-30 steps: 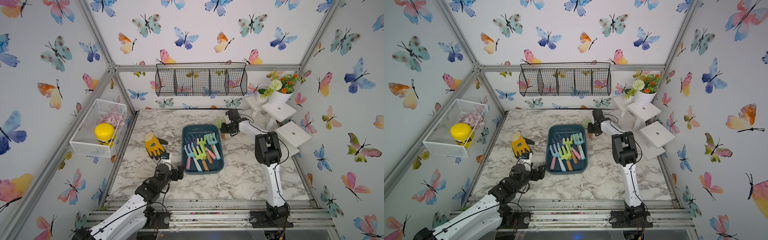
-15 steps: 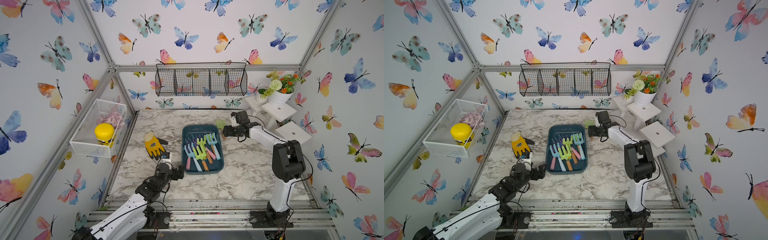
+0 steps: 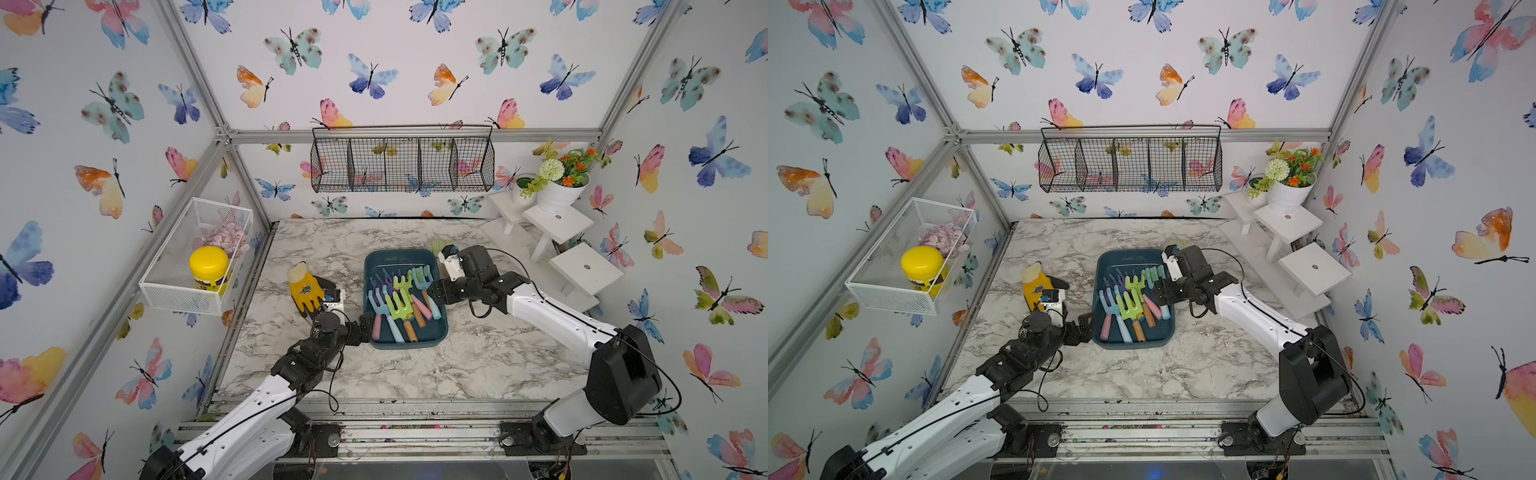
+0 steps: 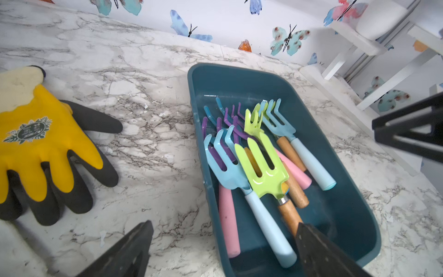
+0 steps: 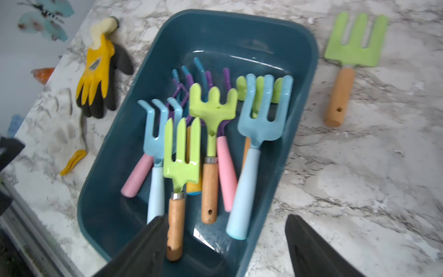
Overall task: Take the hand rake out of the storage box
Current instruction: Pick up the rake from the storage box.
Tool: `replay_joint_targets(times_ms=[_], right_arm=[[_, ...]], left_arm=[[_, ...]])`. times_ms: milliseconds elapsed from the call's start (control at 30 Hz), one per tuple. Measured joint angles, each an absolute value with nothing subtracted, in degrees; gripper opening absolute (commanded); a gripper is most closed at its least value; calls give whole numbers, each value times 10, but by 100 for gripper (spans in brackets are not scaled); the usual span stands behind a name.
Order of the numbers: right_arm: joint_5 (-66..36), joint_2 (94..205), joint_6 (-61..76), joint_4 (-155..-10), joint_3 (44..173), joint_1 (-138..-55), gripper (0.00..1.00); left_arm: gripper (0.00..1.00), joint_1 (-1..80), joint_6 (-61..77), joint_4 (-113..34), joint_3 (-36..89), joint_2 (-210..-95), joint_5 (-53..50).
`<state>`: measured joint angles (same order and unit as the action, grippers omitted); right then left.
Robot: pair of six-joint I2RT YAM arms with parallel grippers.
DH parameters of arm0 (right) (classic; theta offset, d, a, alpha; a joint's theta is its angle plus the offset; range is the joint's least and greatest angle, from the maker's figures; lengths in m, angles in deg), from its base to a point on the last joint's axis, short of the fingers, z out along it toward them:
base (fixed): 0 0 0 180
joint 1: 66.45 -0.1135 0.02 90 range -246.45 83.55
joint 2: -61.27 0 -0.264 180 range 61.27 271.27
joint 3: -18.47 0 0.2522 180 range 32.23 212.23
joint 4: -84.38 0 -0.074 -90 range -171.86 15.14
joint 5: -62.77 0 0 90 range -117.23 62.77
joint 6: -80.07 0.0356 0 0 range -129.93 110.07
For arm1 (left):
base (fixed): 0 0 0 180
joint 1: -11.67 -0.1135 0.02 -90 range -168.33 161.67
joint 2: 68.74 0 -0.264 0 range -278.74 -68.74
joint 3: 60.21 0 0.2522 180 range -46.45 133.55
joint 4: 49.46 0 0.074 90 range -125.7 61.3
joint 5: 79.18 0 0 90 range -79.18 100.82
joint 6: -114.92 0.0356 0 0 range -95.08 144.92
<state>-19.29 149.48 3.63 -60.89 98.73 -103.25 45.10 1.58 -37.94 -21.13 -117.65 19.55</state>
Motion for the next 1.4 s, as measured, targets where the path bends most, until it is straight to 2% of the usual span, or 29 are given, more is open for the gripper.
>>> replay_joint_targets(times_ms=[167, 333, 633, 1033, 1400], right_arm=[[-197, 1514, 41, -608, 987, -1085, 71], [-205, 1561, 40, -603, 989, -1105, 67], [-213, 1630, 20, -570, 1031, -1126, 62], [-236, 1701, 5, -531, 1064, -1157, 55], [-263, 1739, 6, -512, 1088, -1167, 49]], left_arm=[[97, 451, -5, -355, -162, -1221, 195], [95, 449, -10, -340, -166, -1222, 197], [95, 437, -13, -336, -242, -1148, 196], [94, 427, -12, -337, -301, -1108, 197], [92, 425, -8, -348, -307, -1093, 198]])
